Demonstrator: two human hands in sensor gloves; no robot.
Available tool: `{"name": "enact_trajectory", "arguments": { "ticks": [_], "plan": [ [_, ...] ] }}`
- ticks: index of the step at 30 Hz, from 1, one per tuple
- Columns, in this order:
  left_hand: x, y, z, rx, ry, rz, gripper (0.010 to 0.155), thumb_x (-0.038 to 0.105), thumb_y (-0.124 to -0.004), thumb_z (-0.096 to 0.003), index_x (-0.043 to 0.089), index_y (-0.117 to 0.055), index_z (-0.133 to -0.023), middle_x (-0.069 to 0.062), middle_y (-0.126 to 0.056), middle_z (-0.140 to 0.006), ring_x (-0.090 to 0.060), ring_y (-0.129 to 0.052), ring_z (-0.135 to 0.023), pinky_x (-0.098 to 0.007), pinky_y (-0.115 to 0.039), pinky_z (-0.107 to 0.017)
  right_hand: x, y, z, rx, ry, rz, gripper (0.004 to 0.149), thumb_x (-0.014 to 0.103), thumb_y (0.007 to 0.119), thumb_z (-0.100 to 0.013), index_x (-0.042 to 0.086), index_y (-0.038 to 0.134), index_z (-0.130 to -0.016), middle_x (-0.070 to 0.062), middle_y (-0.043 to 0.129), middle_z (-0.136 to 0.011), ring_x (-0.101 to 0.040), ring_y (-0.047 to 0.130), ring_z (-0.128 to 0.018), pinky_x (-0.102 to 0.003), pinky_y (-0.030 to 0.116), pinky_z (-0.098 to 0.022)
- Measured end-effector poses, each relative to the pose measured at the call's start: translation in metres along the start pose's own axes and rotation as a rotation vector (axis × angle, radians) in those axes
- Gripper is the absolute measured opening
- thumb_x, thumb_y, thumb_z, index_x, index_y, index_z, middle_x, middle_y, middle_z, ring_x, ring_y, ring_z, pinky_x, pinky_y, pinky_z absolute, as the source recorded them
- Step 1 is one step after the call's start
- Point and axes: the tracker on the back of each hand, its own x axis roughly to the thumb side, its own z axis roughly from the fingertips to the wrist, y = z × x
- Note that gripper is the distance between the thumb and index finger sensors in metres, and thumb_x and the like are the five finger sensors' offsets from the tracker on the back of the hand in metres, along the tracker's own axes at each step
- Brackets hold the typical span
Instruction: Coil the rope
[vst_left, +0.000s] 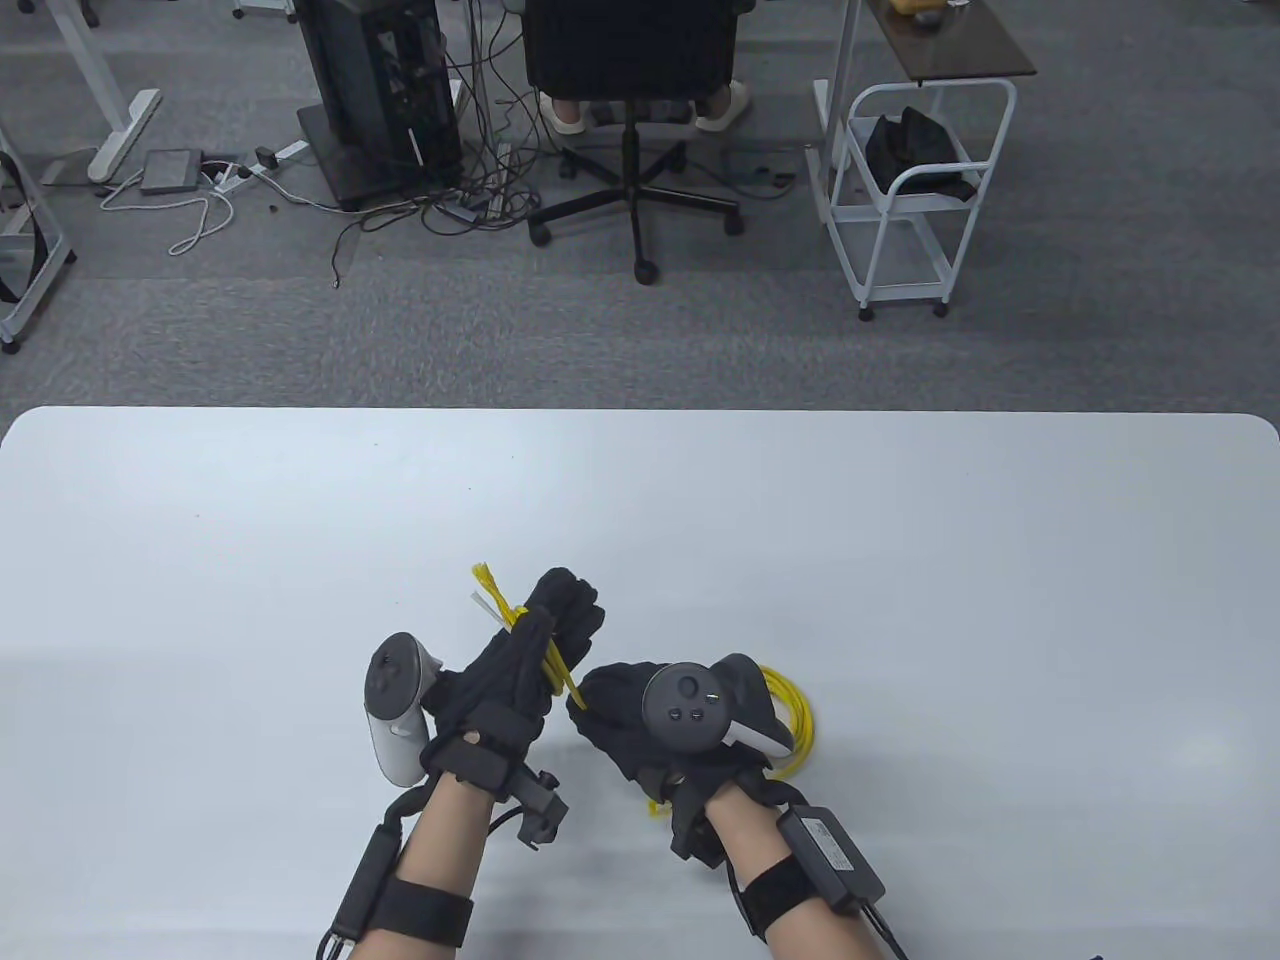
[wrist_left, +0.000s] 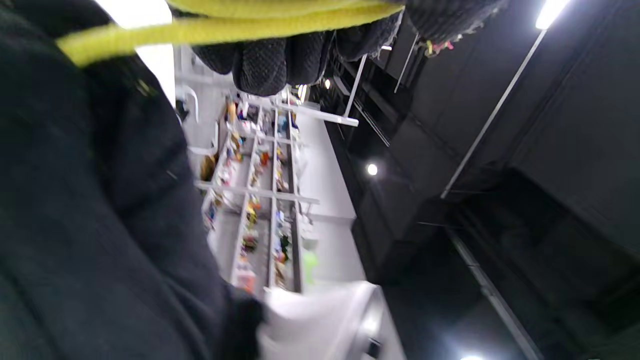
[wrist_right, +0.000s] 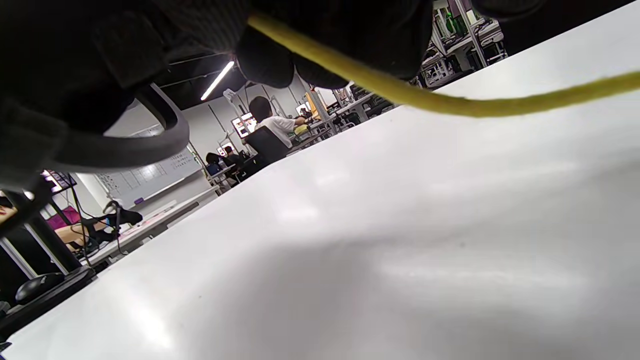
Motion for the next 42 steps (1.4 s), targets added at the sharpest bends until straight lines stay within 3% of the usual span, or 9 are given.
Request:
{"name": "enact_trajectory", "arguments": {
  "ticks": [4, 13, 19, 26, 34, 42],
  "plan": [
    [0.001, -0.008, -0.001, -0.028, -0.018, 0.092, 0.059, 0.052, -0.05, -0.0624, 0.026, -0.058, -0.114, -0.014, -0.073, -0.115, -0.033, -0.087, -0.095, -0.04, -0.073, -0.07, -0.005, -0.004, 0.002, 0.011, 0.033, 0.015, 0.041, 0.038, 0.067, -0.06, 0.017, 0.071, -0.095, -0.017, 0.071, -0.103, -0.047, 0.073, -0.09, -0.074, 0.05, -0.066],
    [-0.007, -0.026, -0.008, -0.195, 0.076, -0.017, 0.062, 0.051, -0.052, -0.0625, 0.013, -0.069, -0.109, -0.021, -0.088, -0.101, -0.034, -0.101, -0.076, -0.039, -0.083, -0.056, -0.021, -0.019, 0.008, -0.042, 0.118, 0.055, 0.041, 0.038, 0.068, -0.06, 0.017, 0.071, -0.095, -0.017, 0.071, -0.103, -0.047, 0.072, -0.09, -0.075, 0.049, -0.066],
    [-0.01, -0.033, -0.009, -0.325, 0.172, -0.07, 0.063, 0.051, -0.051, -0.063, 0.012, -0.073, -0.107, -0.02, -0.091, -0.099, -0.035, -0.103, -0.074, -0.04, -0.083, -0.055, -0.028, -0.032, 0.014, -0.114, 0.159, 0.092, 0.041, 0.038, 0.07, -0.059, 0.017, 0.07, -0.095, -0.017, 0.07, -0.104, -0.047, 0.072, -0.09, -0.075, 0.049, -0.066],
    [-0.014, -0.031, -0.009, -0.393, 0.266, -0.092, 0.064, 0.051, -0.049, -0.0635, 0.012, -0.078, -0.103, -0.022, -0.093, -0.096, -0.036, -0.103, -0.073, -0.041, -0.083, -0.055, -0.033, -0.048, 0.023, -0.255, 0.171, 0.047, 0.04, 0.037, 0.071, -0.059, 0.018, 0.071, -0.094, -0.016, 0.07, -0.104, -0.047, 0.074, -0.089, -0.075, 0.05, -0.066],
    [-0.018, -0.027, -0.007, -0.345, 0.381, -0.239, 0.066, 0.051, -0.046, -0.0641, 0.009, -0.073, -0.107, -0.025, -0.087, -0.101, -0.04, -0.099, -0.077, -0.043, -0.08, -0.057, -0.029, -0.05, 0.023, -0.33, 0.141, -0.062, 0.04, 0.038, 0.072, -0.059, 0.018, 0.071, -0.094, -0.016, 0.071, -0.103, -0.046, 0.075, -0.088, -0.074, 0.05, -0.066],
    [-0.016, -0.02, -0.005, -0.2, 0.336, -0.304, 0.068, 0.051, -0.043, -0.0639, 0.006, -0.06, -0.113, -0.028, -0.075, -0.109, -0.043, -0.09, -0.086, -0.046, -0.074, -0.063, -0.01, -0.04, 0.018, -0.347, 0.043, -0.099, 0.042, 0.037, 0.071, -0.059, 0.017, 0.068, -0.096, -0.016, 0.067, -0.105, -0.046, 0.072, -0.091, -0.075, 0.049, -0.066]
  ]
}}
